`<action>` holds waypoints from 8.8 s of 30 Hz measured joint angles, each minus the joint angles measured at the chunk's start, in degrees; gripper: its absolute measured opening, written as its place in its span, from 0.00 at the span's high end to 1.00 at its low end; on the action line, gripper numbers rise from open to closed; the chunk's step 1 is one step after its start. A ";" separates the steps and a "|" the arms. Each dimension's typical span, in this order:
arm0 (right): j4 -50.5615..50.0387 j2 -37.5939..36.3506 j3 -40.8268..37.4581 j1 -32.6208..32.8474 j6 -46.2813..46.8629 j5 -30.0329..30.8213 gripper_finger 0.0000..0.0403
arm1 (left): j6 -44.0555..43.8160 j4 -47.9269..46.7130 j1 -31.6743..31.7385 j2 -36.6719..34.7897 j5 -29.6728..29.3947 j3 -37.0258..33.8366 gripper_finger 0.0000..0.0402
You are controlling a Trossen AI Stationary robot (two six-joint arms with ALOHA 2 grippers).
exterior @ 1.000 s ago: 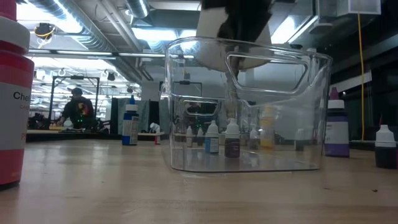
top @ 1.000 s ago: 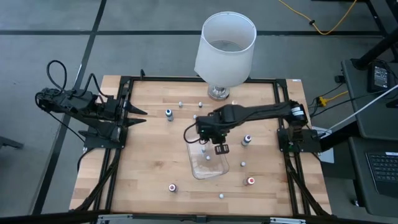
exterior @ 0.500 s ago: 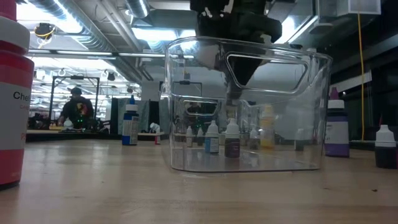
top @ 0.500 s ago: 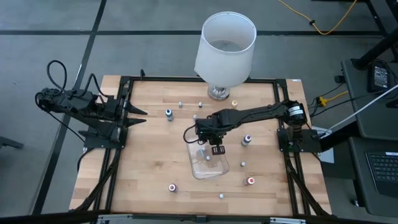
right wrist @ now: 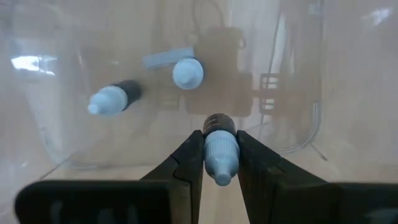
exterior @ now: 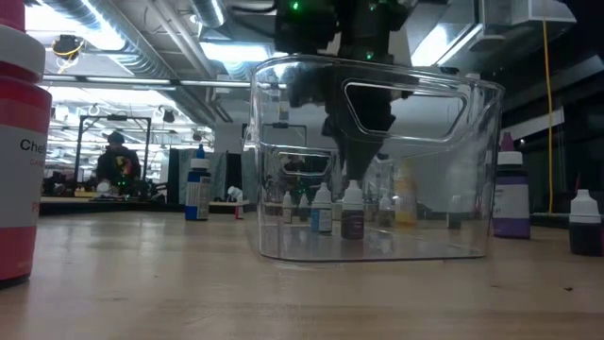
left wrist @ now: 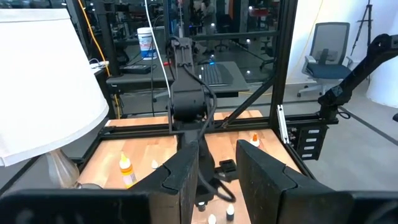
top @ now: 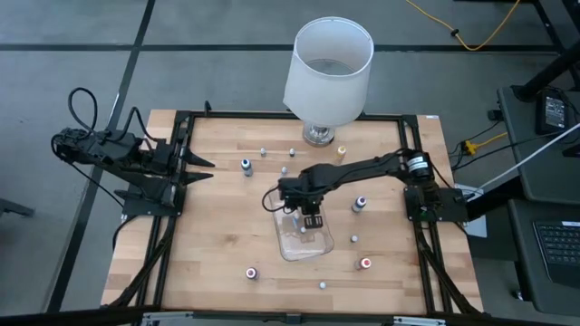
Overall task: Pick & Place food coloring
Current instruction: Put the small brown food coloring bottle into the transparent bin, then put the bottom right small black food coloring bottle into the transparent bin
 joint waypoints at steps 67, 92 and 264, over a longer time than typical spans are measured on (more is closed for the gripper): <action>-7.37 6.17 15.60 1.68 -3.12 7.46 0.79 | -0.01 -0.97 0.00 0.02 0.04 0.00 0.74; -7.09 7.77 18.03 9.09 -17.40 5.22 0.79 | -0.53 -1.76 0.01 0.00 0.12 0.00 0.74; -0.36 -24.56 -30.07 20.52 53.85 -0.49 0.82 | -3.98 -5.75 0.01 -0.02 -6.49 0.00 0.74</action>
